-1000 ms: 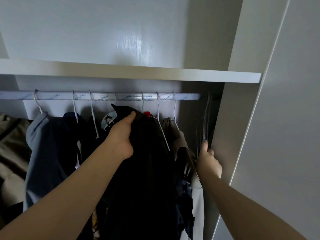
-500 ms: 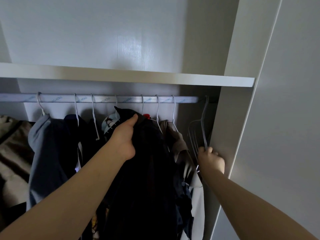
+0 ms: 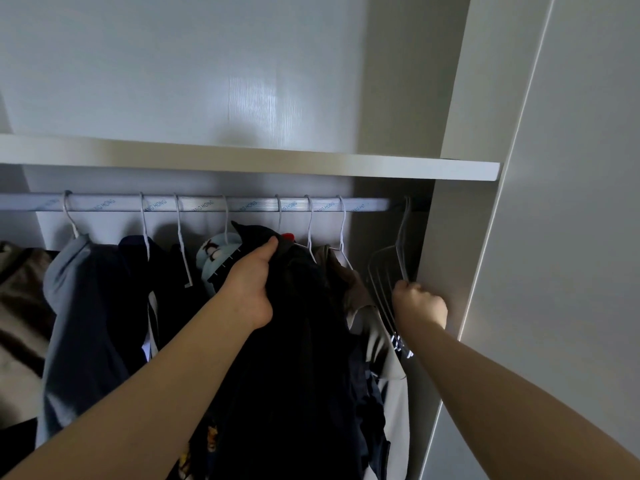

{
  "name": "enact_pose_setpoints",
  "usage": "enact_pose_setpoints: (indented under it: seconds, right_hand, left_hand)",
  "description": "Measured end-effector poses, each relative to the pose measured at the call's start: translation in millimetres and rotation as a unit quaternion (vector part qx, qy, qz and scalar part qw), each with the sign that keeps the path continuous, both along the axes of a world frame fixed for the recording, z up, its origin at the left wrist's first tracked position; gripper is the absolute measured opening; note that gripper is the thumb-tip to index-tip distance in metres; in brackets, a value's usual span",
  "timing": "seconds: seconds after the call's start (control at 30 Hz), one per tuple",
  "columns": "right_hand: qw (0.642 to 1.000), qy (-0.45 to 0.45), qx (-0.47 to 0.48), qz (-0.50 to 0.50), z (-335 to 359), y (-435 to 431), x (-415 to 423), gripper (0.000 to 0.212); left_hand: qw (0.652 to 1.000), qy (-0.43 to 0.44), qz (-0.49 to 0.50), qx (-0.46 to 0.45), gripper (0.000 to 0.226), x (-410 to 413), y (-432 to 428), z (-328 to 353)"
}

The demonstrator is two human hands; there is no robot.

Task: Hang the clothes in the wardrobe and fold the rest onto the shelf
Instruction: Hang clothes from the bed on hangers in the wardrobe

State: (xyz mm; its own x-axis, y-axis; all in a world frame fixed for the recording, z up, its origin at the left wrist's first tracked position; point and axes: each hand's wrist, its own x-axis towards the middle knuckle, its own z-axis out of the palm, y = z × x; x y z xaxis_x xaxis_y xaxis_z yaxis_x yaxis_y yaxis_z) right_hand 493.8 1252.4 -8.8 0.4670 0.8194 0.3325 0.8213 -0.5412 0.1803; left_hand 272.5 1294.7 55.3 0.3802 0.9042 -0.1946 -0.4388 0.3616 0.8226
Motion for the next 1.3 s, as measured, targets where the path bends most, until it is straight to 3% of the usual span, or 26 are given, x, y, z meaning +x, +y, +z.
enact_pose_setpoints:
  seconds: [0.2,0.3,0.47,0.67,0.83,0.93,1.07,1.3]
  right_hand:
    - [0.988,0.139,0.064,-0.018,3,16,0,0.028]
    - [0.986,0.148,0.08,-0.02,8,18,3,0.03]
    - [0.977,0.189,0.091,-0.023,8,20,7,0.033]
    - [0.996,0.079,-0.026,-0.018,-8,23,7,0.033]
    - [0.991,-0.004,-0.135,0.0,-16,29,4,0.031]
    - [0.993,0.024,-0.119,0.004,-17,35,6,0.031]
    - [0.997,0.073,-0.016,0.035,-18,39,9,0.031]
    - [0.997,0.029,-0.075,0.019,-21,44,6,0.036]
  left_hand:
    - [1.0,-0.012,-0.009,0.008,0.034,-1,7,-3]
    - [1.0,-0.012,-0.01,0.015,0.045,-1,9,-4]
    - [1.0,-0.011,-0.011,0.006,0.03,-2,8,-3]
    - [1.0,0.005,-0.006,0.001,0.027,0,10,0]
    - [1.0,0.009,-0.012,-0.003,0.026,5,18,0]
    - [1.0,0.011,-0.015,-0.008,0.026,9,21,0]
    - [1.0,0.016,-0.018,-0.013,0.028,11,23,-2]
    - [0.999,0.012,-0.028,-0.014,0.03,11,25,-7]
